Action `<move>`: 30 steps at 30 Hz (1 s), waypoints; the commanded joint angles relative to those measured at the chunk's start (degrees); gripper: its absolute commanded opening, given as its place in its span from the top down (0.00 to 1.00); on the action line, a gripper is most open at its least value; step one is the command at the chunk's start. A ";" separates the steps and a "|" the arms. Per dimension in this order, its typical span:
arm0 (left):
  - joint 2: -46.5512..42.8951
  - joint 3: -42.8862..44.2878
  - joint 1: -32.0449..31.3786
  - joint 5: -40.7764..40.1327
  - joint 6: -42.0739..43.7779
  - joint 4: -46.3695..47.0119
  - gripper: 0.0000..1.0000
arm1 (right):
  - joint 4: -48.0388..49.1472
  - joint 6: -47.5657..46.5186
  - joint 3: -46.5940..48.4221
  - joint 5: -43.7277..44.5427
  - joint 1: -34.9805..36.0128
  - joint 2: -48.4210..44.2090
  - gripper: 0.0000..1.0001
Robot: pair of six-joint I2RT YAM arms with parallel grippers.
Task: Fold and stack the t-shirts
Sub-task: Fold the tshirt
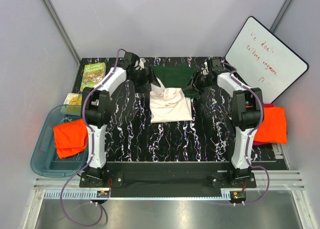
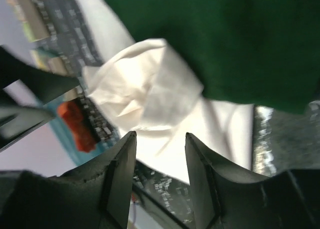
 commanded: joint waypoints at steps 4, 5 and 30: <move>-6.33 -4.90 -0.51 -3.10 0.03 1.31 0.01 | -11.68 -11.50 10.75 8.01 -0.20 7.18 0.51; -5.45 -4.82 -0.51 -3.19 -0.32 1.23 0.01 | -11.86 -11.77 11.36 8.27 -0.20 7.80 0.51; 5.63 4.14 -1.47 -3.28 -3.92 0.70 0.94 | -12.65 -11.24 23.67 -1.13 1.64 17.47 0.54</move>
